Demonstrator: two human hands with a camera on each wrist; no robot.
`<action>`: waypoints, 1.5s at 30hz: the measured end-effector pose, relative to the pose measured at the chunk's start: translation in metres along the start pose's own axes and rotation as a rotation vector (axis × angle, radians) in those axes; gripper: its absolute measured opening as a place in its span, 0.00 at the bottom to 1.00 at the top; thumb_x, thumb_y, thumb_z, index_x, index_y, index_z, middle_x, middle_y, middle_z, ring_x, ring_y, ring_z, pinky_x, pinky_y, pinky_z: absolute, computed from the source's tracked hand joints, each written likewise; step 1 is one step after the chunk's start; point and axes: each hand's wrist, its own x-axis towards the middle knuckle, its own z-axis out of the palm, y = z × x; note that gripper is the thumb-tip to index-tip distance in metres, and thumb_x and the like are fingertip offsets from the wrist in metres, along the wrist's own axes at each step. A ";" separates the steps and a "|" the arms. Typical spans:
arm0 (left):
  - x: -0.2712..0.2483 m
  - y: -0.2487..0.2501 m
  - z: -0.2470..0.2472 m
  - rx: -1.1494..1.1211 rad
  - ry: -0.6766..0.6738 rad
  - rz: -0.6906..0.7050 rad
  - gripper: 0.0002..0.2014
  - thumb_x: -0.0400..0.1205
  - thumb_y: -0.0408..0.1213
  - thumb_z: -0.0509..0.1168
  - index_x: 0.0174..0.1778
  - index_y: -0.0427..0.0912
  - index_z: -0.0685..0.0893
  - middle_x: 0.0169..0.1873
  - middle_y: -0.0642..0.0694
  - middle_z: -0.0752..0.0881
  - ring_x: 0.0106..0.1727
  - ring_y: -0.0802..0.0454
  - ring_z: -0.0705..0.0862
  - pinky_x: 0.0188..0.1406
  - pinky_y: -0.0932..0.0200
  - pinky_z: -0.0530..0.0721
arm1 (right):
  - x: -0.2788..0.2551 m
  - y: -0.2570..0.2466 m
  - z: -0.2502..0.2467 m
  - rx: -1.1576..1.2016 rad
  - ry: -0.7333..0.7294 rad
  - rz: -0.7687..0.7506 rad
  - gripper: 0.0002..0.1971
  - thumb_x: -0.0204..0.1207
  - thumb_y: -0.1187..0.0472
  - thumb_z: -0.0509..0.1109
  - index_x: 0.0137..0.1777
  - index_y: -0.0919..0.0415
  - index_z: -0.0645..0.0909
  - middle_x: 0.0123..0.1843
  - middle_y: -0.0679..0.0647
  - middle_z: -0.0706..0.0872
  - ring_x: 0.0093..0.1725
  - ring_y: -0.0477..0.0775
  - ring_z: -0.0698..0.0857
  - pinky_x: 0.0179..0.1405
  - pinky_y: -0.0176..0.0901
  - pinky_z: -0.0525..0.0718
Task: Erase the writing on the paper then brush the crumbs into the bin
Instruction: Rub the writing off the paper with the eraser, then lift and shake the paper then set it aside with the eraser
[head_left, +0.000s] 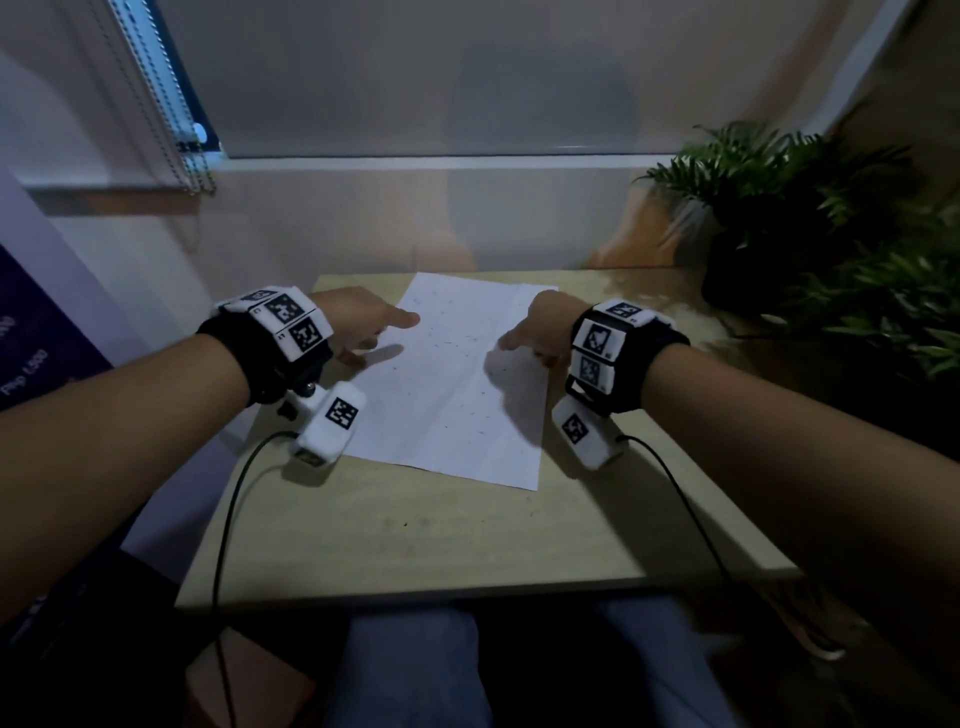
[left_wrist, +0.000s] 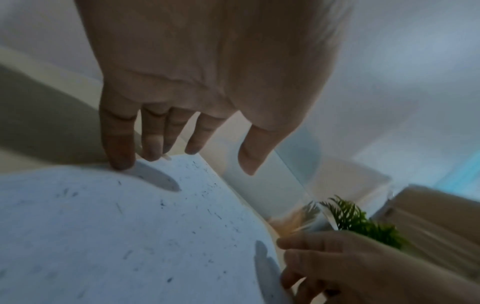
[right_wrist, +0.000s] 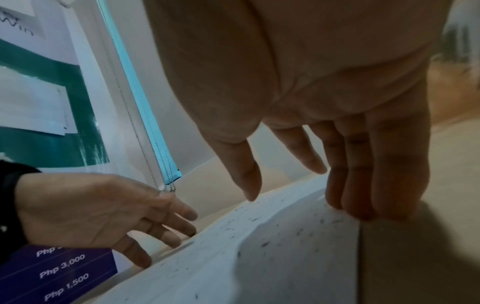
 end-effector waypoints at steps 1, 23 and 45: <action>0.001 -0.002 -0.001 -0.050 -0.011 -0.017 0.24 0.79 0.53 0.77 0.62 0.42 0.79 0.55 0.47 0.82 0.52 0.49 0.90 0.51 0.49 0.87 | 0.000 -0.001 0.003 -0.009 0.003 -0.010 0.24 0.79 0.46 0.74 0.30 0.62 0.74 0.32 0.55 0.79 0.30 0.54 0.77 0.37 0.47 0.78; -0.001 -0.024 -0.023 0.007 0.054 0.115 0.25 0.68 0.48 0.77 0.59 0.40 0.91 0.54 0.39 0.93 0.56 0.34 0.91 0.64 0.29 0.86 | -0.019 0.010 0.011 -0.108 0.057 -0.204 0.11 0.85 0.60 0.61 0.46 0.66 0.78 0.47 0.59 0.78 0.50 0.62 0.78 0.37 0.44 0.73; -0.097 -0.038 -0.065 -0.640 0.332 0.702 0.11 0.84 0.40 0.71 0.59 0.39 0.90 0.54 0.43 0.93 0.56 0.44 0.92 0.60 0.47 0.90 | -0.087 -0.029 -0.059 0.590 0.436 -0.591 0.09 0.86 0.60 0.66 0.50 0.63 0.86 0.38 0.60 0.90 0.27 0.59 0.86 0.30 0.54 0.84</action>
